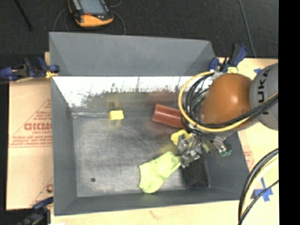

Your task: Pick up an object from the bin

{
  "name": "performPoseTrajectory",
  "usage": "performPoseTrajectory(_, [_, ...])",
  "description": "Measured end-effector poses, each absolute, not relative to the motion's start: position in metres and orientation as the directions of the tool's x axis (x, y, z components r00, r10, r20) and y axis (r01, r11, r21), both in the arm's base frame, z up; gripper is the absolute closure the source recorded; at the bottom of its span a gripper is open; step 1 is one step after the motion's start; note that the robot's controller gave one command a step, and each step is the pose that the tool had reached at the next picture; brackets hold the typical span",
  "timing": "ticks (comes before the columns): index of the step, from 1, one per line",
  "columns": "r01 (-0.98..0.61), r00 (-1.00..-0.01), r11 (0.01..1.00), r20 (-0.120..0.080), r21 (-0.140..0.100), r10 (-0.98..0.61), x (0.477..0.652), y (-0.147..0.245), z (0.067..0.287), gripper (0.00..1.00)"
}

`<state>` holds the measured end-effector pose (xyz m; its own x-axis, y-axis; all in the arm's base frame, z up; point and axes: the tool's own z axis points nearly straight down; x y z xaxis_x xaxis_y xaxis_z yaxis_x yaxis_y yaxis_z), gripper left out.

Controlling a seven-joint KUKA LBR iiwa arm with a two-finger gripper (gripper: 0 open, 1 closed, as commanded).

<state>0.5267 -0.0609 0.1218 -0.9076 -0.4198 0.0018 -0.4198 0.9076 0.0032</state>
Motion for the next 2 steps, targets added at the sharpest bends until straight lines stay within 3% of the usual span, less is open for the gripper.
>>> performPoseTrajectory(1, [-0.416,-0.909,0.909,-0.012,-0.007,-0.416,0.533,-0.061,0.138,1.00])
performPoseTrajectory(2, [-0.114,-0.993,0.993,-0.004,0.000,-0.114,0.550,-0.046,0.227,1.00])
